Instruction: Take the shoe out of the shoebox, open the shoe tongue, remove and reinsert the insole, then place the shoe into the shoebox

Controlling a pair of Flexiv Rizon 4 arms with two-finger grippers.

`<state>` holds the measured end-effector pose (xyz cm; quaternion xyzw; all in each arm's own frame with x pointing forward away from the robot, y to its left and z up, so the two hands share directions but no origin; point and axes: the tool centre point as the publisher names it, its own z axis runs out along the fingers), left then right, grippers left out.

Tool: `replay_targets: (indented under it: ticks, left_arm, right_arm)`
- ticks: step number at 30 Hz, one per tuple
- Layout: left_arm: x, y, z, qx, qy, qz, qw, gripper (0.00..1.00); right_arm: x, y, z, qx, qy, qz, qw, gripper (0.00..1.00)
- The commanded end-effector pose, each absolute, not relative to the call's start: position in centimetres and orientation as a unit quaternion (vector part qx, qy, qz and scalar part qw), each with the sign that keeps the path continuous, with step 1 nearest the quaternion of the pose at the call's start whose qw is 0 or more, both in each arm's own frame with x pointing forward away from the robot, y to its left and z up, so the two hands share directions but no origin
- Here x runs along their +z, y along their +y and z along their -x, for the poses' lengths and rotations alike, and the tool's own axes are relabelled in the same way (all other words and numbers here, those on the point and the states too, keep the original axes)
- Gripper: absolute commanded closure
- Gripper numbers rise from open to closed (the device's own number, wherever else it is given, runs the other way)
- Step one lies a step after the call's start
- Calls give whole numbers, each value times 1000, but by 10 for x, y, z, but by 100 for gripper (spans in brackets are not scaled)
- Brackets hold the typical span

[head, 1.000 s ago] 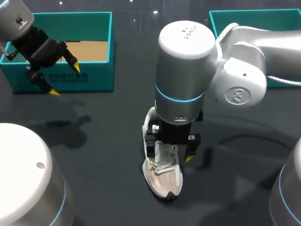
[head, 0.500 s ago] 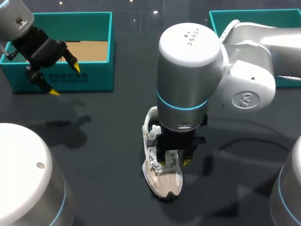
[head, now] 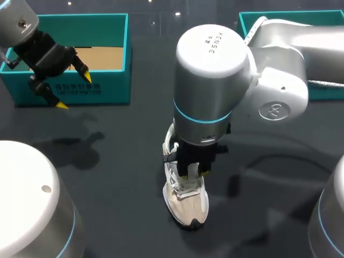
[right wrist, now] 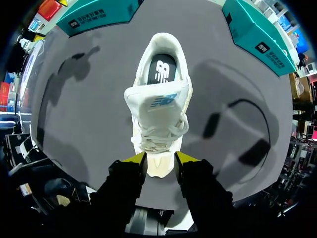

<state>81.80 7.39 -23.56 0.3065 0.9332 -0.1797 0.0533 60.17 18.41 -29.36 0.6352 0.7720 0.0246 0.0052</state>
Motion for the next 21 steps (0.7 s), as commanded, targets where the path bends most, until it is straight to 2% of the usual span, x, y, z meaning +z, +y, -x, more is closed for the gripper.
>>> replay_targets:
  ticks: [1, 12, 16, 21]
  left_arm:
    - [-235, 75, -817, -178, 933, -307, 53, 0]
    - [-235, 75, -817, -178, 933, -307, 53, 0]
    - [-235, 75, -817, -178, 933, -307, 53, 0]
    - [-235, 75, -817, -178, 933, -307, 53, 0]
  right_arm:
    - [-307, 198, -617, 13, 777, -630, -7, 63]
    - [-331, 201, -643, 38, 784, -619, -31, 66]
    - [-342, 199, -655, 41, 776, -629, -35, 70]
    - [-340, 201, -656, 35, 773, -632, -33, 72]
